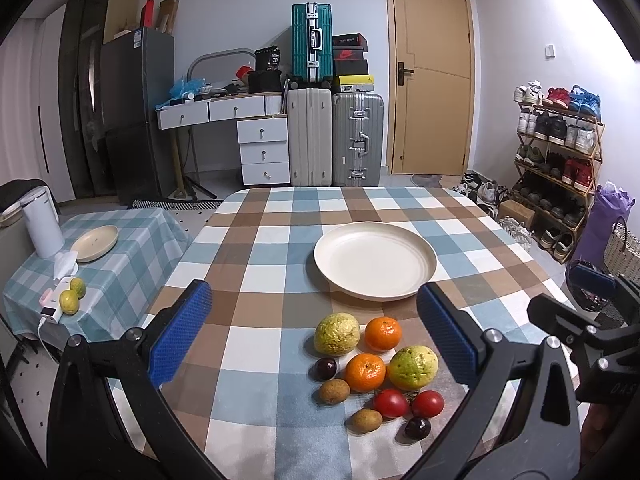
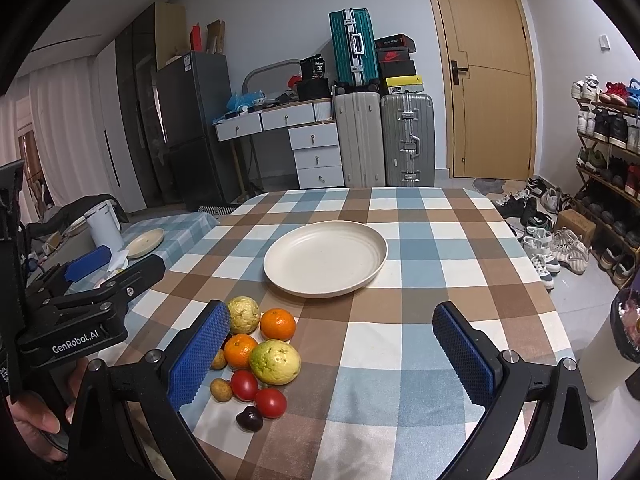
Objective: Organize fruits
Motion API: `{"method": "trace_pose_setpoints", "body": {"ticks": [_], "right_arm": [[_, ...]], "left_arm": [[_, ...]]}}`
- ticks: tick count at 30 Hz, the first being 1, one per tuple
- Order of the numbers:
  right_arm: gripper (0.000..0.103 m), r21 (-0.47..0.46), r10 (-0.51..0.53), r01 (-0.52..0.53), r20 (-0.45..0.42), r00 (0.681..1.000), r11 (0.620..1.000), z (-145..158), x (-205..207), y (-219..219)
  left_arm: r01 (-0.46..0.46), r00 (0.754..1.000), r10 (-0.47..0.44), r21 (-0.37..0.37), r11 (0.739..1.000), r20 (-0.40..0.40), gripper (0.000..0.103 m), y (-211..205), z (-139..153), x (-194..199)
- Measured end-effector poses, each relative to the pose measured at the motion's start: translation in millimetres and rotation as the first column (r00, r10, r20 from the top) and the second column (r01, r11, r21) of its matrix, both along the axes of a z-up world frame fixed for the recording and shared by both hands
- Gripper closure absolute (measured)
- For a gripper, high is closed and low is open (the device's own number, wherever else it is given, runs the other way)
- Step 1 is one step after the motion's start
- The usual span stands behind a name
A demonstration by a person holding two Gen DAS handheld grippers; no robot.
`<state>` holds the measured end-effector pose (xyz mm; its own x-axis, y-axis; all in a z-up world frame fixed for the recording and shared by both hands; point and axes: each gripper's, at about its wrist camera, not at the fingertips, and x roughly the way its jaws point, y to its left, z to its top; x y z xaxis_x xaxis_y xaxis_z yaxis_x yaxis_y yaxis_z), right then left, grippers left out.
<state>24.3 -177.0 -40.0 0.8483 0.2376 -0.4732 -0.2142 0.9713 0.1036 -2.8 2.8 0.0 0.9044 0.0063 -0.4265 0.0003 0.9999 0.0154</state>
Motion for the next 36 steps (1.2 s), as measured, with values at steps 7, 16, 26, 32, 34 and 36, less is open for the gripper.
{"method": "trace_pose_setpoints", "body": {"ticks": [7, 16, 26, 32, 34, 36], "right_arm": [[0.0, 0.007, 0.002, -0.001, -0.004, 1.0, 1.0, 0, -1, -2], [0.0, 0.008, 0.006, -0.006, -0.008, 1.0, 1.0, 0, -1, -3], [0.0, 0.02, 0.035, -0.034, -0.049, 0.998, 0.999, -5, 5, -1], [0.0, 0.076, 0.145, -0.137, -0.104, 0.984, 0.988, -13, 13, 7], [0.0, 0.071, 0.16, -0.153, -0.119, 0.98, 0.986, -17, 16, 12], [0.0, 0.064, 0.173, -0.165, -0.136, 0.976, 0.984, -21, 20, 17]], "left_arm": [[-0.008, 0.996, 0.007, 0.012, 1.0, 0.087, 0.001, 3, 3, -3], [-0.004, 1.0, 0.004, -0.015, 1.0, 0.001, 0.001, 5, 3, 0], [-0.007, 0.998, 0.006, -0.02, 1.0, -0.056, 0.001, 9, -1, 8], [-0.018, 1.0, 0.018, -0.042, 0.999, -0.01, 0.001, 18, 4, 4], [-0.023, 1.0, 0.022, -0.08, 0.997, -0.017, 0.001, 25, 6, 4], [-0.025, 0.999, 0.022, -0.116, 0.993, -0.027, 0.001, 32, 7, 3]]}}
